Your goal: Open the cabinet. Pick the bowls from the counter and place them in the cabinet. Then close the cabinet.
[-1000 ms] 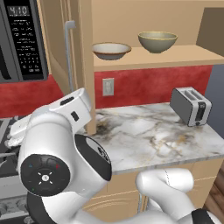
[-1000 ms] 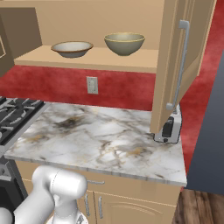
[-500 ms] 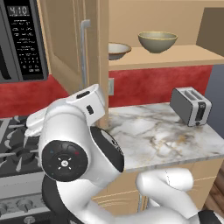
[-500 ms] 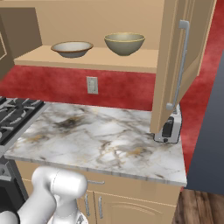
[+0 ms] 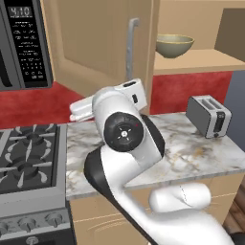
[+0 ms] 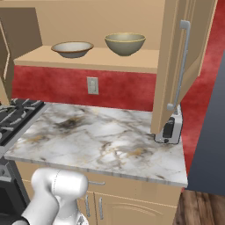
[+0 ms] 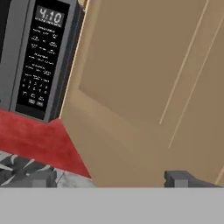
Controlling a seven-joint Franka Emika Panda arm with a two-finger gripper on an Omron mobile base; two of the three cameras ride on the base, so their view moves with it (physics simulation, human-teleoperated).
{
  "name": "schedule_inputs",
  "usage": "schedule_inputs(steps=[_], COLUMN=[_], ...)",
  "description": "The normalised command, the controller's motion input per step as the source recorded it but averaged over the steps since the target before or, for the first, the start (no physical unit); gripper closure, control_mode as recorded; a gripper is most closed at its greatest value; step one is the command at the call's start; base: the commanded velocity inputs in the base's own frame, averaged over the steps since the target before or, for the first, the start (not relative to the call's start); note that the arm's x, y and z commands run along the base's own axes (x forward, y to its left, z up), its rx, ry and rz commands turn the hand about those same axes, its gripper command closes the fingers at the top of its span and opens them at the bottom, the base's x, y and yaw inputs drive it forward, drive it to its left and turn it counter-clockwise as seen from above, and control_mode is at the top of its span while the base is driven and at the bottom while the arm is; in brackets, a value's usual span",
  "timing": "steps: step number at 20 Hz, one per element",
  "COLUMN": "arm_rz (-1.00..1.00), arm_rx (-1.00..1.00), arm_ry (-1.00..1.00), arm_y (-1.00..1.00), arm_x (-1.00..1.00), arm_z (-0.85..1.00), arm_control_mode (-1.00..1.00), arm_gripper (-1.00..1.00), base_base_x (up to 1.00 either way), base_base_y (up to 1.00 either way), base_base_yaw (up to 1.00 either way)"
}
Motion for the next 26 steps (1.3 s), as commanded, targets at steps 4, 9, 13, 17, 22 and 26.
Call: schedule_inputs(steps=[4,9,13,17,22,26], arm_rz=[0.06,0.1,0.13,0.12,0.1,0.07], arm_rx=[0.09,0.07,0.03,0.02,0.02,0.0], arm_ry=[0.0,0.0,0.0,0.03,0.14,0.1], arm_y=[-0.62,-0.47,-0.34,-0.27,-0.17,-0.09], arm_x=[0.96,0.88,0.76,0.81,0.81,0.78], arm_z=[0.0,0.0,0.0,0.0,0.0,0.0], arm_control_mode=[-1.0,-1.0,-1.0,-1.0,-1.0,-1.0], arm_gripper=[-1.0,-1.0,-1.0,-1.0,-1.0,-1.0], base_base_x=[0.0,0.0,0.0,0.0,0.0,0.0], base_base_y=[0.0,0.0,0.0,0.0,0.0,0.0], base_base_yaw=[0.0,0.0,0.0,0.0,0.0,0.0])
